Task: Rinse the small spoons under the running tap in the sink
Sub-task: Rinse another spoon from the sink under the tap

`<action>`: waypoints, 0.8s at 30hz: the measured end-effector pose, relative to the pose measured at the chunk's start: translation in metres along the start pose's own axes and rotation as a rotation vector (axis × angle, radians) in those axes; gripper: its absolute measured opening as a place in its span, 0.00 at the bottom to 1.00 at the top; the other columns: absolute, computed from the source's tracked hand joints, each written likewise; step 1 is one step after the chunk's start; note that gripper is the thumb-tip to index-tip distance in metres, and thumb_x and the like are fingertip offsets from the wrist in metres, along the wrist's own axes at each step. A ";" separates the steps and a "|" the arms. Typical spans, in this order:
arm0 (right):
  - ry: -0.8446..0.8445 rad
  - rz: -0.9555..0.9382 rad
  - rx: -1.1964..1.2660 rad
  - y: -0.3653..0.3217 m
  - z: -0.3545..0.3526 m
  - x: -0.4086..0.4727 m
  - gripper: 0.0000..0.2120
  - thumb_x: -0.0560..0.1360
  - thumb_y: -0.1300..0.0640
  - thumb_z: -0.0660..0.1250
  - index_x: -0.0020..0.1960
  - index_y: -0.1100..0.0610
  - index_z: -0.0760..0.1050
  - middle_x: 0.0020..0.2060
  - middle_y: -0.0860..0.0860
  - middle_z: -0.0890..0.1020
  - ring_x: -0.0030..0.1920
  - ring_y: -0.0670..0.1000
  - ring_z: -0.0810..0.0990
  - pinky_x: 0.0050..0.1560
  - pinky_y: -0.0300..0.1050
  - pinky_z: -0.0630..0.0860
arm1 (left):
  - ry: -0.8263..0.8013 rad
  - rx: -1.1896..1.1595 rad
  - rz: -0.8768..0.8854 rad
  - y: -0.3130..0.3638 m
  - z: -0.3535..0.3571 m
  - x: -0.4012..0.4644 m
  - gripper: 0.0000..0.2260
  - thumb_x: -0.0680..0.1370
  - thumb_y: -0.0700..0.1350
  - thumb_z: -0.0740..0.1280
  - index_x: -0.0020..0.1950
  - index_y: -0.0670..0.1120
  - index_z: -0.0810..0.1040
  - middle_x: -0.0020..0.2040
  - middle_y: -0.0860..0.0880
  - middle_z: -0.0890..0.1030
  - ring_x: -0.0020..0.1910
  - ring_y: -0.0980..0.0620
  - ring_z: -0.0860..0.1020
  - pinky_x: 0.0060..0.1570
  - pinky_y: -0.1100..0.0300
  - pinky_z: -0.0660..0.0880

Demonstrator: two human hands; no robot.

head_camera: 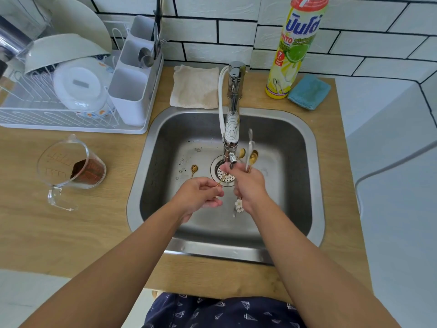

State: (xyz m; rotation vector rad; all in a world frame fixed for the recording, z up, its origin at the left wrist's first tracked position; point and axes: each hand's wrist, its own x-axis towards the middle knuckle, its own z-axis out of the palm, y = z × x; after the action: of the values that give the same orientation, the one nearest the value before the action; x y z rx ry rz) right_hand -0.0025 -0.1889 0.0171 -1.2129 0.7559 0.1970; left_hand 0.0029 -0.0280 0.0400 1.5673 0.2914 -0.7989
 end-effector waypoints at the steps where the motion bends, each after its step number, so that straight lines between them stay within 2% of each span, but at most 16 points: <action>1: -0.052 0.010 -0.039 0.007 0.004 -0.004 0.06 0.73 0.55 0.78 0.47 0.56 0.86 0.29 0.47 0.81 0.21 0.44 0.60 0.21 0.37 0.59 | 0.019 -0.011 0.011 0.000 0.001 -0.001 0.03 0.77 0.36 0.73 0.50 0.40 0.83 0.44 0.42 0.87 0.38 0.49 0.86 0.39 0.63 0.81; 4: -0.111 0.055 -0.009 0.015 0.010 -0.010 0.04 0.75 0.54 0.77 0.44 0.54 0.86 0.33 0.50 0.84 0.22 0.44 0.61 0.21 0.38 0.60 | 0.098 -0.017 0.071 0.000 0.004 -0.001 0.03 0.75 0.34 0.74 0.48 0.39 0.83 0.44 0.41 0.86 0.39 0.48 0.86 0.40 0.63 0.82; 8: 0.040 0.073 0.215 0.001 0.006 0.005 0.03 0.78 0.59 0.73 0.48 0.58 0.82 0.26 0.47 0.78 0.19 0.43 0.58 0.19 0.37 0.57 | 0.203 0.023 0.153 -0.003 0.005 -0.003 0.04 0.76 0.36 0.74 0.50 0.39 0.83 0.44 0.39 0.86 0.42 0.48 0.87 0.40 0.64 0.81; 11: 0.031 0.075 0.173 0.000 0.006 0.004 0.05 0.79 0.58 0.73 0.48 0.59 0.83 0.21 0.44 0.72 0.19 0.43 0.57 0.19 0.37 0.57 | 0.168 -0.051 0.119 0.001 0.006 -0.004 0.06 0.76 0.40 0.74 0.49 0.38 0.83 0.44 0.38 0.86 0.43 0.46 0.87 0.41 0.62 0.82; 13: -0.021 0.071 0.136 0.003 0.007 0.001 0.08 0.80 0.55 0.72 0.49 0.60 0.85 0.28 0.48 0.80 0.20 0.43 0.57 0.20 0.38 0.57 | 0.099 -0.176 0.010 0.004 0.004 -0.004 0.09 0.78 0.44 0.73 0.49 0.37 0.83 0.44 0.38 0.86 0.43 0.46 0.87 0.40 0.62 0.82; 16: -0.102 0.059 0.118 0.007 0.006 -0.005 0.11 0.81 0.53 0.71 0.43 0.56 0.86 0.43 0.52 0.87 0.21 0.43 0.58 0.21 0.38 0.57 | 0.025 -0.194 -0.069 0.006 -0.002 -0.002 0.06 0.79 0.41 0.71 0.50 0.37 0.82 0.42 0.41 0.86 0.41 0.49 0.86 0.39 0.64 0.81; 19: -0.189 0.068 0.035 0.013 0.009 -0.011 0.07 0.79 0.54 0.73 0.49 0.57 0.84 0.49 0.52 0.89 0.22 0.43 0.60 0.22 0.37 0.59 | 0.048 -0.174 -0.066 0.007 -0.003 0.000 0.05 0.79 0.38 0.70 0.51 0.37 0.81 0.41 0.42 0.85 0.40 0.50 0.86 0.40 0.64 0.81; 21: -0.173 0.055 0.011 0.012 0.009 -0.012 0.07 0.78 0.54 0.74 0.52 0.57 0.85 0.46 0.52 0.88 0.23 0.44 0.60 0.22 0.38 0.59 | 0.053 -0.157 -0.070 0.007 -0.002 0.000 0.05 0.80 0.38 0.69 0.52 0.36 0.80 0.42 0.41 0.84 0.40 0.50 0.86 0.40 0.63 0.81; 24: -0.017 0.034 0.075 0.003 0.004 0.000 0.13 0.76 0.58 0.76 0.58 0.60 0.83 0.27 0.45 0.81 0.21 0.43 0.59 0.20 0.37 0.59 | -0.004 -0.107 -0.085 0.007 -0.003 -0.005 0.04 0.80 0.38 0.68 0.52 0.37 0.79 0.43 0.41 0.84 0.41 0.49 0.86 0.40 0.63 0.81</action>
State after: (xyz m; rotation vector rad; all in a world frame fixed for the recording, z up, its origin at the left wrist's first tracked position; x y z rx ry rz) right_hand -0.0021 -0.1845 0.0155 -1.1265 0.7632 0.2053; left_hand 0.0043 -0.0252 0.0484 1.4601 0.3937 -0.8391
